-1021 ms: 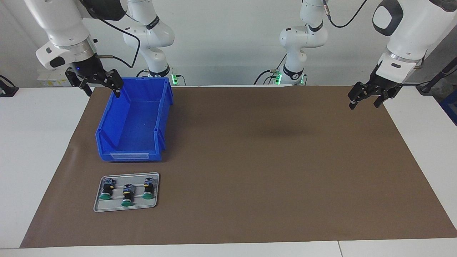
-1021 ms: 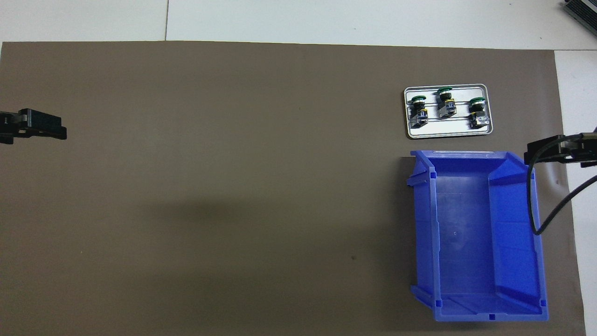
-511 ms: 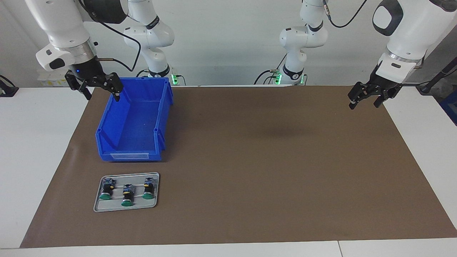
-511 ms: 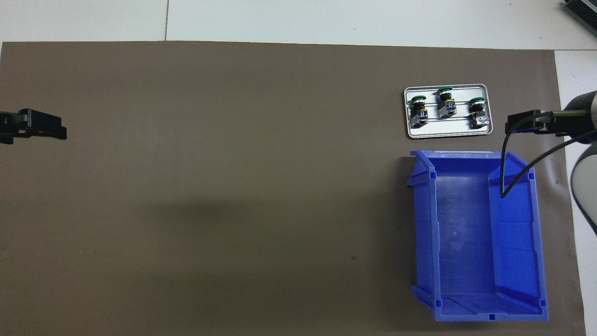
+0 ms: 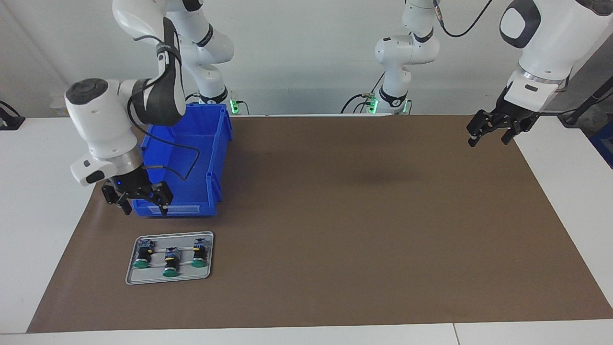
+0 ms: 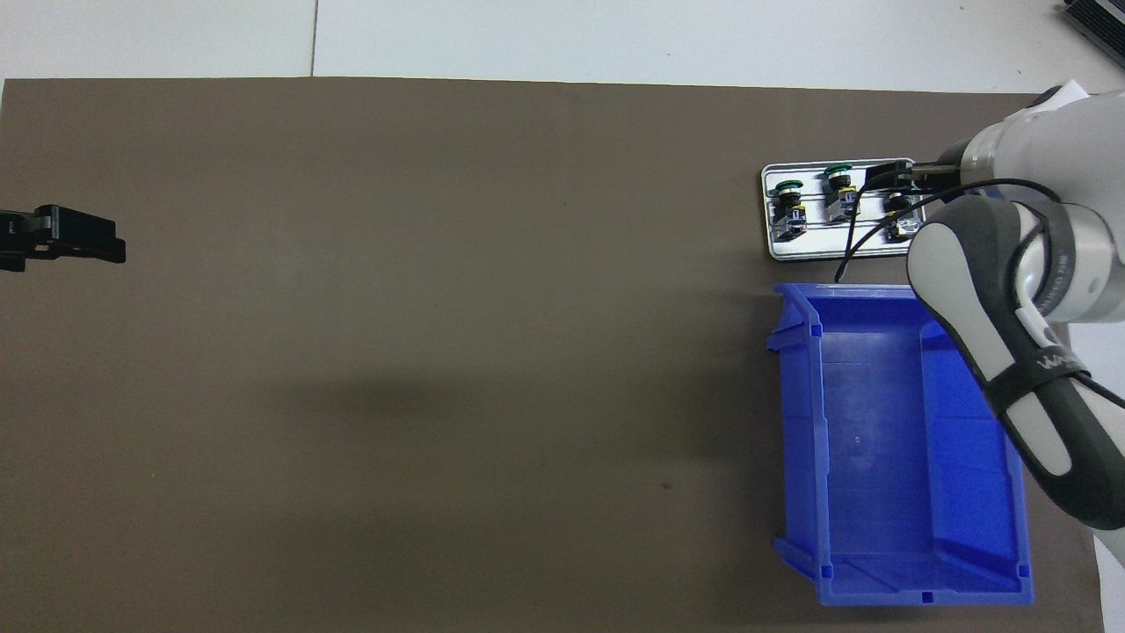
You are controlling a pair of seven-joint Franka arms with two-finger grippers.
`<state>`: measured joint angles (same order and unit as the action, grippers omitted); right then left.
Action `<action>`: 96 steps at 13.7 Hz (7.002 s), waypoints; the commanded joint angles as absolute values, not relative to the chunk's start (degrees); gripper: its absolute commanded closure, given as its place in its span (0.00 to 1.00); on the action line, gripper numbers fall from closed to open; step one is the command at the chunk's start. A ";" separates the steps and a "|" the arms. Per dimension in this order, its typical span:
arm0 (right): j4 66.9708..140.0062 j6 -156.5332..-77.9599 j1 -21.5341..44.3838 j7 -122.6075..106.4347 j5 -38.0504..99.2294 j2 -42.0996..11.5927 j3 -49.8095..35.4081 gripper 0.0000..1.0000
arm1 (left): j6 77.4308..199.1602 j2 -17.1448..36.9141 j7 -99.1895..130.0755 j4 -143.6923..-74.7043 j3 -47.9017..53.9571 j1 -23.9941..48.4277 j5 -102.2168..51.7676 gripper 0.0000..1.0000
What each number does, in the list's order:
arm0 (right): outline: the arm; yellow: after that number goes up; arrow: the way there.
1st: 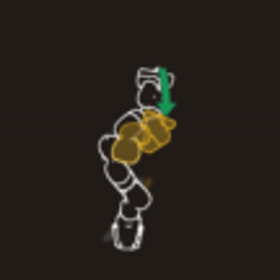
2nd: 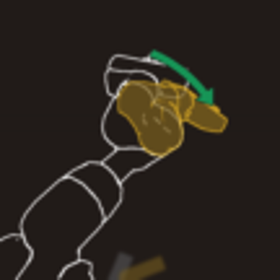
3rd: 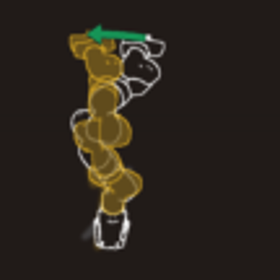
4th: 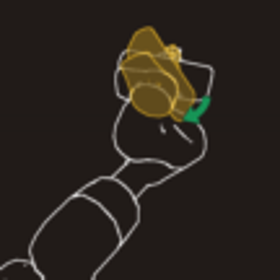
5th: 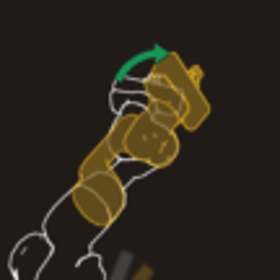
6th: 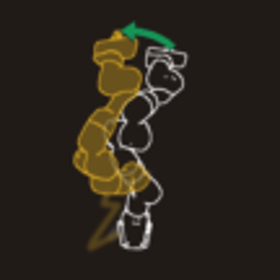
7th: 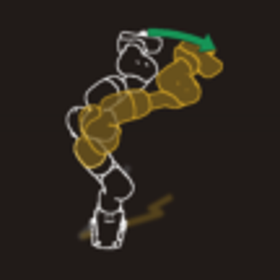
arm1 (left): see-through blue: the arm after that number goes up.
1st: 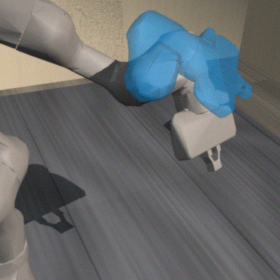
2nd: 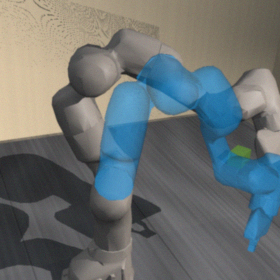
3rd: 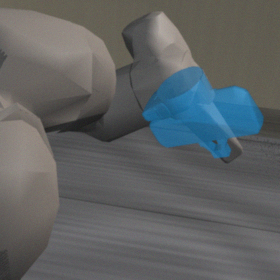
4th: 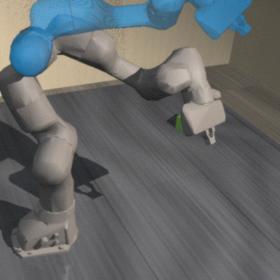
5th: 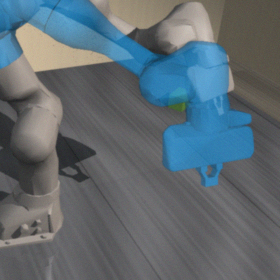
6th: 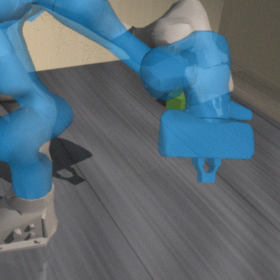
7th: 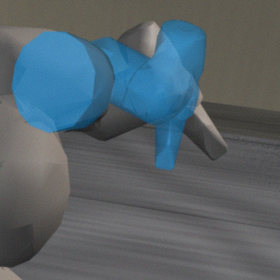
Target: Place and press button with both arms
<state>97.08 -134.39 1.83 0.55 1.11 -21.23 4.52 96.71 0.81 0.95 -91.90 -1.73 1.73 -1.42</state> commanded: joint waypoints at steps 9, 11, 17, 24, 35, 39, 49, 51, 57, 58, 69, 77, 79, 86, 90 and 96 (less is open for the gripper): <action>95.71 -142.47 1.05 -3.96 6.15 -31.20 3.78 0.00 | 96.68 -0.79 0.26 -93.69 -1.41 1.14 -0.62 0.00; 95.71 -144.30 1.05 -4.13 6.06 -32.34 3.78 0.01 | 96.68 -0.79 0.26 -93.69 -1.32 1.06 -0.62 0.00; 94.39 -145.99 1.41 -6.06 5.45 -34.63 3.78 0.27 | 96.68 -0.79 0.26 -93.69 -1.41 1.14 -0.62 0.00; 92.83 -141.27 1.31 -6.60 6.32 -33.58 3.78 1.00 | 96.68 -0.79 0.26 -93.69 -1.32 1.14 -0.62 0.00; 77.61 -103.02 9.56 55.99 1.32 -20.05 4.13 1.00 | 96.68 -0.79 0.26 -93.69 -1.41 1.14 -0.62 0.00; 78.57 -99.41 18.35 83.43 -1.31 -17.85 3.78 1.00 | 96.68 -0.79 0.26 -93.69 -1.32 1.14 -0.62 0.00; 80.77 -109.77 35.86 128.56 -5.44 -26.88 3.69 1.00 | 96.68 -0.79 0.26 -93.69 -1.32 1.14 -0.62 0.00; 76.40 -112.14 39.87 134.88 -5.71 -32.93 3.86 1.00 | 96.68 -0.79 0.26 -93.69 -1.41 1.05 -0.62 0.00; 75.31 -123.28 44.56 142.91 -5.54 -37.88 3.60 1.00 | 96.68 -0.79 0.26 -93.69 -1.41 1.14 -0.62 0.00; 76.63 -124.70 44.73 142.82 -5.62 -37.62 3.34 1.00 | 96.68 -0.79 0.26 -93.69 -1.41 1.14 -0.62 0.00; 86.30 -134.12 46.58 141.86 -5.98 -36.57 3.34 0.28 | 96.68 -0.79 0.26 -93.69 -1.41 1.14 -0.62 0.00; 88.41 -128.68 45.01 127.21 -8.09 -29.30 3.34 0.00 | 96.68 -0.79 0.26 -93.69 -1.41 1.14 -0.62 0.00; 92.35 -128.32 41.41 120.62 -7.30 -22.88 3.34 0.00 | 96.68 -0.79 0.26 -93.69 -1.41 1.14 -0.62 0.00; 93.95 -116.20 28.67 79.07 -6.86 -13.90 3.34 0.00 | 96.23 -1.32 0.00 -93.69 -0.26 10.70 -0.70 0.00; 94.04 -112.16 20.06 57.18 -2.73 -10.47 3.34 0.00 | 100.28 -1.49 -0.17 -94.48 -0.18 17.56 -0.79 0.00; 93.69 -105.48 10.65 32.02 -2.37 -5.99 3.43 0.00 | 110.55 -2.03 -20.53 -99.66 0.09 22.58 -6.05 0.00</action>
<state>91.92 -107.35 13.30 38.56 -3.41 -9.08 4.20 106.49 -0.03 -13.89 -95.75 1.01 21.10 -3.88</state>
